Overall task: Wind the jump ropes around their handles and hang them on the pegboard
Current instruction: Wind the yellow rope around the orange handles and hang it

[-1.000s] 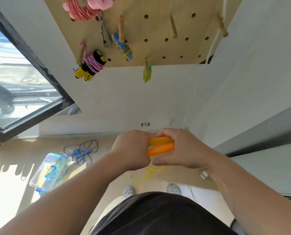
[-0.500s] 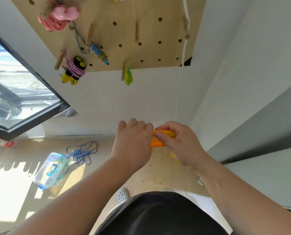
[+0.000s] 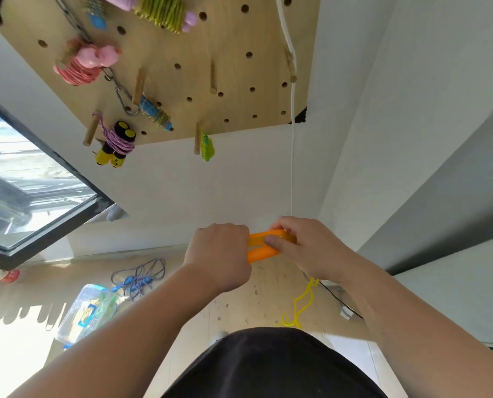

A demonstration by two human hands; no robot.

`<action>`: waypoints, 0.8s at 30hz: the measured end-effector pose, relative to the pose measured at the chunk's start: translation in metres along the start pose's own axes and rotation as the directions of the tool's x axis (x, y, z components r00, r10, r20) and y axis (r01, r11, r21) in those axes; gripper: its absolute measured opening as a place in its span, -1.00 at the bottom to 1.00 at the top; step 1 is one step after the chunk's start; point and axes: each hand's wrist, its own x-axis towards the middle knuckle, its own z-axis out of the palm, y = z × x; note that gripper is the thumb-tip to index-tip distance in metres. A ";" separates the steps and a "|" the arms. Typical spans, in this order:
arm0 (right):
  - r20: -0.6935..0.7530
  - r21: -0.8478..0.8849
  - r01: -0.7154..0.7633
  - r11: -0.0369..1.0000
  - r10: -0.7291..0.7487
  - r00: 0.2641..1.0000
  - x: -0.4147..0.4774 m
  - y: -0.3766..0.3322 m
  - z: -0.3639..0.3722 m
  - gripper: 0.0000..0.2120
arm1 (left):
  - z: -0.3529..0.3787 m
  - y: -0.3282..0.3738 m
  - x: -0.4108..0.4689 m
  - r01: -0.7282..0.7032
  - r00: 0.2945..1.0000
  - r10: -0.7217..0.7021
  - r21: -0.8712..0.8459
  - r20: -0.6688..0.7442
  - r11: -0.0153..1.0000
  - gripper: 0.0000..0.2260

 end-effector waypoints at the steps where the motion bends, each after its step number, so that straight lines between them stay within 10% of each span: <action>1: -0.022 0.040 0.001 0.999 0.000 1.000 0.000 -0.001 0.003 -0.82 | 0.000 -0.003 0.000 -0.002 1.000 0.003 -0.027 0.014 1.000 -0.85; 15: -0.012 -0.314 0.027 0.949 -0.032 0.999 0.003 -0.020 0.015 -0.48 | -0.011 -0.046 0.014 0.046 0.989 -0.033 -0.087 0.142 0.995 -0.81; 24: 0.034 -0.250 0.115 0.961 -0.110 0.993 0.000 -0.022 0.008 -0.81 | -0.027 -0.065 0.012 0.007 0.984 0.040 -0.257 0.176 0.966 -0.80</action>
